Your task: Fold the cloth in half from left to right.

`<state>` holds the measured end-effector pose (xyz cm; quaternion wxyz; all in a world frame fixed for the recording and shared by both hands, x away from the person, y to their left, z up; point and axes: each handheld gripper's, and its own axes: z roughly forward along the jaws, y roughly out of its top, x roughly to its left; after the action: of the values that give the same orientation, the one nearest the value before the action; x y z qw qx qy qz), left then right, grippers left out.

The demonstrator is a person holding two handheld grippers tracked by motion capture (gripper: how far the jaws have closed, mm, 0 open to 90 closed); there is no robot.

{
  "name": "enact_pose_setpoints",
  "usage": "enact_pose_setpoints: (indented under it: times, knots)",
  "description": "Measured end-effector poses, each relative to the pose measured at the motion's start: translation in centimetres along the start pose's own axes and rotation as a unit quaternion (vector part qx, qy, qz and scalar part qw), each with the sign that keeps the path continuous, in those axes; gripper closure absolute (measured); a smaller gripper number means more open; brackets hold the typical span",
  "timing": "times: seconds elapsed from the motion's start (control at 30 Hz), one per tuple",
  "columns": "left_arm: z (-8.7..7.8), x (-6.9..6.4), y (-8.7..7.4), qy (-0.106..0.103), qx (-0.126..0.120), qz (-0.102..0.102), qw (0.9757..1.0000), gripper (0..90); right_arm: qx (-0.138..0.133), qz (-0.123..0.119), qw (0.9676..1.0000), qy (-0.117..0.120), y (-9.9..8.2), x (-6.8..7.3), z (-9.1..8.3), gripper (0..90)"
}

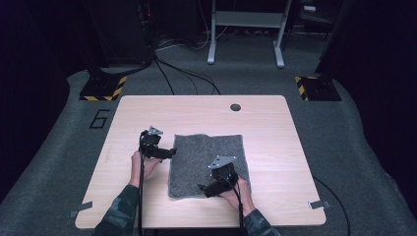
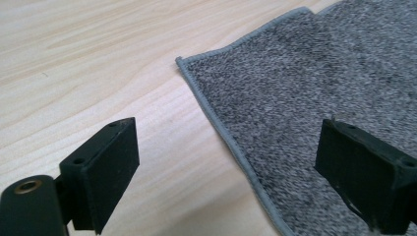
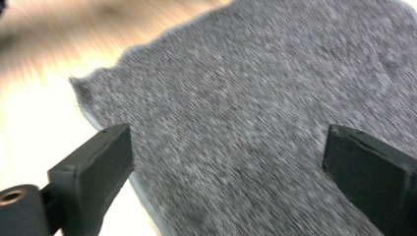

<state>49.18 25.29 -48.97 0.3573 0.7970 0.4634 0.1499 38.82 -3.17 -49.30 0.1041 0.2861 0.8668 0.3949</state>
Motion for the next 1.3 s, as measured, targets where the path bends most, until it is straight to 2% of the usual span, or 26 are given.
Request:
enact_pose_setpoints:
  times: [0.03,0.1,0.17,0.23,0.3,0.37,0.4,0.5,0.57,0.6,0.67,0.7,0.73,0.83,0.87,1.0,1.17,1.2,1.3]
  knots:
    - [0.0,0.0,0.0,0.000,0.000,0.000,1.0000,9.4,-0.002,0.000,1.0000,0.003,0.1,0.3,0.1,5.9]
    - [0.5,0.6,0.4,0.003,-0.002,-0.008,1.0000,9.6,0.008,-0.014,0.9998,0.008,0.3,0.8,0.6,5.6]
    - [0.7,0.7,0.6,0.004,-0.001,-0.011,0.9999,9.7,0.010,-0.015,0.9998,0.008,0.4,1.1,0.8,5.6]
    - [1.2,1.0,1.1,-0.003,0.003,-0.013,0.9999,9.8,0.012,-0.024,0.9995,0.017,0.7,1.9,1.4,5.6]
    - [1.6,1.1,1.4,0.000,0.004,-0.009,1.0000,10.4,0.016,-0.023,0.9993,0.023,0.9,2.5,1.7,5.4]
    - [1.7,1.1,1.5,-0.004,0.008,-0.013,0.9999,10.5,0.016,-0.031,0.9991,0.025,1.1,2.7,1.9,5.3]
    - [2.3,1.4,1.8,-0.009,0.005,-0.025,0.9996,10.5,0.017,-0.030,0.9989,0.032,1.4,3.4,2.3,5.4]
    - [2.9,1.6,2.2,-0.006,0.009,-0.021,0.9997,11.4,0.017,-0.047,0.9979,0.042,2.0,4.5,3.0,6.5]
    - [3.1,1.7,2.4,-0.009,0.015,-0.020,0.9996,12.1,0.020,-0.049,0.9975,0.048,2.2,4.9,3.1,6.9]
    - [3.4,1.8,2.6,-0.007,0.021,-0.018,0.9996,12.7,0.017,-0.063,0.9965,0.052,2.6,5.6,3.6,9.4]
    - [3.6,1.8,2.7,-0.007,0.023,-0.018,0.9996,14.0,0.019,-0.061,0.9965,0.054,2.7,6.0,3.8,10.8]
    - [3.9,1.9,2.9,-0.007,0.023,-0.023,0.9995,14.5,0.022,-0.069,0.9955,0.061,2.8,6.7,4.4,15.0]
    - [3.9,1.9,2.9,-0.007,0.023,-0.023,0.9995,15.4,0.022,-0.069,0.9955,0.061,2.8,6.7,4.4,15.0]
    - [4.5,1.9,3.0,-0.003,0.029,-0.015,0.9995,17.1,0.032,-0.080,0.9942,0.065,2.9,7.8,5.1,26.5]
    - [4.8,2.0,3.0,0.002,0.030,-0.011,0.9995,19.6,0.026,-0.088,0.9939,0.061,2.9,8.4,5.6,36.7]
    - [5.3,2.1,3.0,0.005,0.033,-0.013,0.9994,28.8,0.036,-0.092,0.9933,0.060,2.7,9.0,5.8,54.8]
    - [5.7,2.3,3.3,0.010,0.032,-0.009,0.9994,37.1,0.033,-0.092,0.9936,0.056,2.6,9.3,6.0,65.1]
    - [5.9,2.3,3.4,0.013,0.032,-0.007,0.9994,41.1,0.033,-0.094,0.9936,0.053,2.6,9.4,5.9,68.7]
    - [6.1,2.3,3.5,0.017,0.028,-0.008,0.9994,45.3,0.025,-0.096,0.9940,0.046,2.6,9.5,6.0,72.0]
